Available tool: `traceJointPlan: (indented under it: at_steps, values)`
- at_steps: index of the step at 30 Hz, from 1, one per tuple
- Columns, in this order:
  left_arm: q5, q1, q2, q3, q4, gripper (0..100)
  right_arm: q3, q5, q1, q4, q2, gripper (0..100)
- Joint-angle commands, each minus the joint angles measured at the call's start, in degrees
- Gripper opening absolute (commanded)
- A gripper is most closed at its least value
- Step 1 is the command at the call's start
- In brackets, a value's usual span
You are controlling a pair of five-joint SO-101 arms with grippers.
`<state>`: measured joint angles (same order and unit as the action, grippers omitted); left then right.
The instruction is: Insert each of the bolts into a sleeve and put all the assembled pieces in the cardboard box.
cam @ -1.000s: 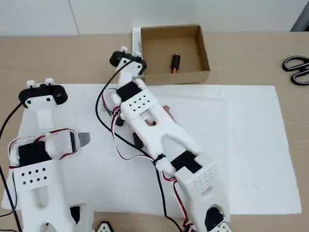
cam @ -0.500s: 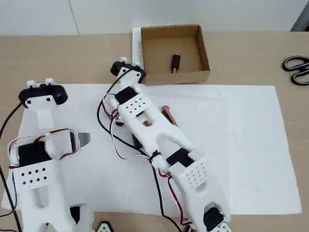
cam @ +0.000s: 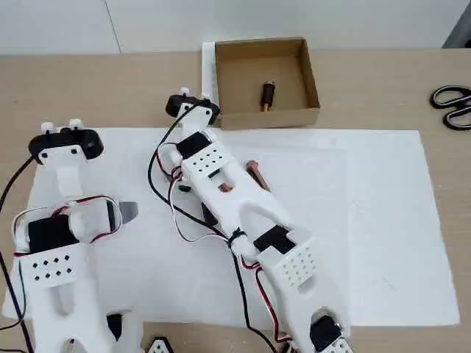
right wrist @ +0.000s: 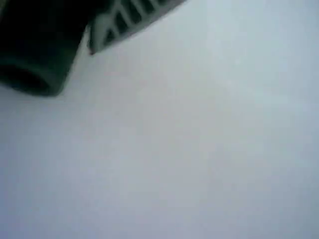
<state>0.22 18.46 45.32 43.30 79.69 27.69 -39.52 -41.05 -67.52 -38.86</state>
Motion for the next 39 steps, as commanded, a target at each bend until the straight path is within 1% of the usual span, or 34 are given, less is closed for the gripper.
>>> traceJointPlan:
  at_steps: [1, 12, 18, 25, 29, 32, 34, 37, 39]
  values:
    - [-0.3, 0.4, 1.2, -2.7, 0.4, 28, 2.8, 2.2, -0.5, 1.5, 0.6, 8.0]
    - [-0.3, 0.4, 1.2, -2.7, 0.4, 28, 2.8, 2.2, -0.4, 1.5, 0.5, 8.0]
    - [-0.3, 0.4, 1.2, -2.7, 0.4, 28, 2.9, 2.3, 1.2, 1.1, 0.9, 7.9]
    - [-0.3, 0.4, 1.2, -2.9, 0.4, 28, 6.9, 2.6, 1.7, -6.4, 11.9, 7.8]
    - [0.2, 0.0, 0.6, -3.9, 0.4, 28, 6.9, 8.0, 2.6, -11.7, 20.0, 7.8]
    - [3.3, 0.0, 0.5, -5.8, 0.0, 28, 6.9, 11.1, 4.6, -16.9, 25.7, 7.8]
    - [5.5, -0.6, 0.4, -7.6, -0.1, 28, 6.9, 14.9, 6.7, -20.4, 29.4, 7.8]
    - [8.2, -4.3, -1.5, -10.3, -0.3, 28, 6.9, 22.0, 10.9, -25.8, 33.8, 7.8]
    - [10.1, -7.2, -5.3, -12.5, -0.4, 28, 6.9, 26.5, 13.6, -28.9, 36.1, 7.8]
